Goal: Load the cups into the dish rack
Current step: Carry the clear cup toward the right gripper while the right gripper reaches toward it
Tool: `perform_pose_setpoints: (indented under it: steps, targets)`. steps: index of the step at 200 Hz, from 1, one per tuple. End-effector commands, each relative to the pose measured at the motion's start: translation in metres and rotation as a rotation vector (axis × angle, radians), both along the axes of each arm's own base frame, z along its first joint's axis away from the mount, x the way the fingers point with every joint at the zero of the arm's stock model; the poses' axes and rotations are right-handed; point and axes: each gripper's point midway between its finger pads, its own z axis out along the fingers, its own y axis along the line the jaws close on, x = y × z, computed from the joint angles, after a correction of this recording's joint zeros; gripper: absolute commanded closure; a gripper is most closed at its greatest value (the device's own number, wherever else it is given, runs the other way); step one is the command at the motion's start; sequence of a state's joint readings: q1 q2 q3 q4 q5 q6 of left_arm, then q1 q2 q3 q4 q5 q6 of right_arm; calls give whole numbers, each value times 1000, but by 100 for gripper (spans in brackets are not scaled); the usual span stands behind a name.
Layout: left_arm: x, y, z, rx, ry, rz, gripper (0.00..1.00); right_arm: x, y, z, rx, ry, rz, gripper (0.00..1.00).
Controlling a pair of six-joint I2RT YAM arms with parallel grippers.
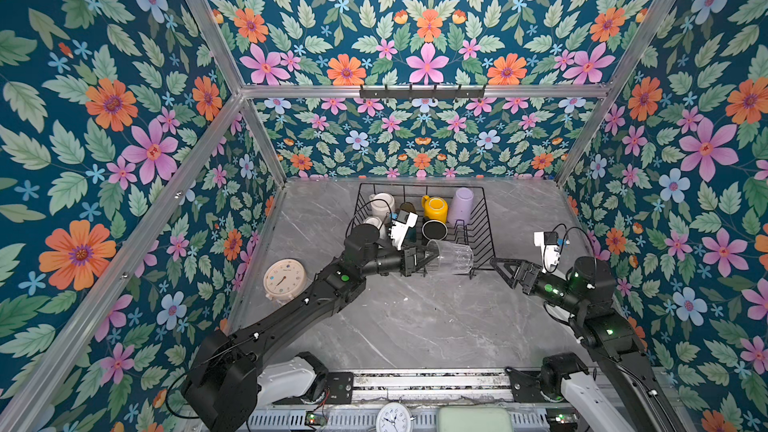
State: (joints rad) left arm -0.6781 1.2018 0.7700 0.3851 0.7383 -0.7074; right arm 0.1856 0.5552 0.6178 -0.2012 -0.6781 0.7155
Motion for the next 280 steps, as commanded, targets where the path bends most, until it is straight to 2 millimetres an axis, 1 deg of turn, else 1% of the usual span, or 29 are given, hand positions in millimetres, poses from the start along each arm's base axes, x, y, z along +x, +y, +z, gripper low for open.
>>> perform_pose_setpoints:
  steps: [1,27,60,87,123,144,186,215,254,280]
  targets:
    - [-7,0,27,-135,-37,-87,100,-9,15,42,118,-124,118,1]
    - [-3,1,27,-180,-14,-110,100,-8,20,56,169,-142,156,1]
    - [-3,-1,34,-201,-21,-141,100,1,25,57,218,-119,185,1]
    - [-3,-1,33,-198,-20,-146,100,4,30,59,220,-124,196,1]
    - [-2,-2,31,-197,-14,-149,100,2,50,62,195,-136,258,1]
    - [-3,-2,33,-207,-15,-154,100,4,59,58,183,-115,278,1]
    - [-4,-2,35,-218,-13,-167,100,9,67,52,182,-91,294,2]
    - [-3,-2,32,-215,-2,-167,100,8,76,52,179,-86,319,2]
    - [-5,-2,34,-226,2,-175,100,7,89,50,175,-77,357,2]
    - [-6,-2,34,-231,4,-180,100,7,98,48,174,-69,384,5]
